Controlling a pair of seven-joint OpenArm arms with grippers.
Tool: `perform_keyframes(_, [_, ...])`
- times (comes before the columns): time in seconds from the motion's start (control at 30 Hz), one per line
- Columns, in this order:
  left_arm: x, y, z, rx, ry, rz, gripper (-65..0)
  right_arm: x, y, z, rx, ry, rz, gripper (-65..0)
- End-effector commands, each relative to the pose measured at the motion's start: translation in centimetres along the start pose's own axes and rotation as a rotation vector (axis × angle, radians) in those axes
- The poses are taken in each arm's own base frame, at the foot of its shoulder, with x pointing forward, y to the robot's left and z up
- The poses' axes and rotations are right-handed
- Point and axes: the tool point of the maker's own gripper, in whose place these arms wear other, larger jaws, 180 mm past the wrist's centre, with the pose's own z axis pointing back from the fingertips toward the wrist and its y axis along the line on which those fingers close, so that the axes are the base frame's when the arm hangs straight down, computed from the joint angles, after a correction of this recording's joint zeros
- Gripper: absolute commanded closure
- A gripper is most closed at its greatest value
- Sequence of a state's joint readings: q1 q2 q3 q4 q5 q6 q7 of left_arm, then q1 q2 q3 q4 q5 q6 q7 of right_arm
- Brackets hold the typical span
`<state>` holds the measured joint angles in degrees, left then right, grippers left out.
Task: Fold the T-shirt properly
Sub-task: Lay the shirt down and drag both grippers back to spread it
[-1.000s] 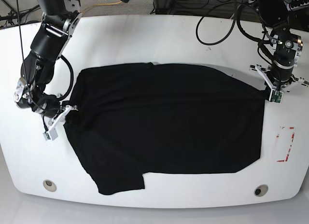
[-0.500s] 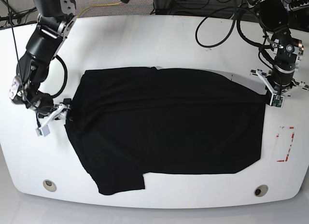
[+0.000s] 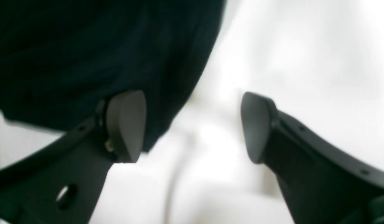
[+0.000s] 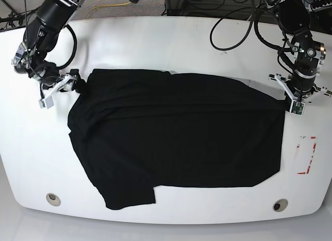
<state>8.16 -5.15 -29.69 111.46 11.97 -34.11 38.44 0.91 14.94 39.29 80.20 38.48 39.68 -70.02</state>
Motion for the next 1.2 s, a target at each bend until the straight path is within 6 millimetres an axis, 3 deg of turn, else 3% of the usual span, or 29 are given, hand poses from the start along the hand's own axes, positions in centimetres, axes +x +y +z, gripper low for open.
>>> perform_keyframes(0.0, [1.0,0.8,0.3,0.023,-0.037,-0.004,0.0,1.6,0.5,1.3,0.02,-0.057,0.029,-46.0])
perform_keyframes(0.3, [0.9,0.7,0.3,0.022,-0.036,-0.004,0.0,-2.3,4.0,-0.7,0.115,-0.03,-0.053,-46.0])
perform_keyframes(0.83, [0.9,0.7,0.3,0.021,-0.035,-0.003,0.0,-2.4,8.5,-4.0,0.191,-0.024,-0.145,-45.5])
perform_keyframes(0.9, [0.9,0.7,0.3,0.023,-0.035,-0.002,0.0,-2.5,8.6,-4.1,0.193,-0.027,-0.157,-40.0])
perform_keyframes(0.97, [0.9,0.8,0.3,0.024,-0.034,-0.002,0.0,-2.5,8.6,-4.0,0.191,-0.027,-0.157,-30.0])
perform_keyframes(1.1, [0.9,0.6,0.3,0.02,-0.036,0.0,0.0,-2.1,8.3,-3.6,0.176,-0.036,-0.147,0.0])
perform_keyframes(1.17, [0.9,0.6,0.3,0.02,-0.035,0.002,0.0,-2.5,7.9,-2.8,0.155,-0.035,-0.132,0.0])
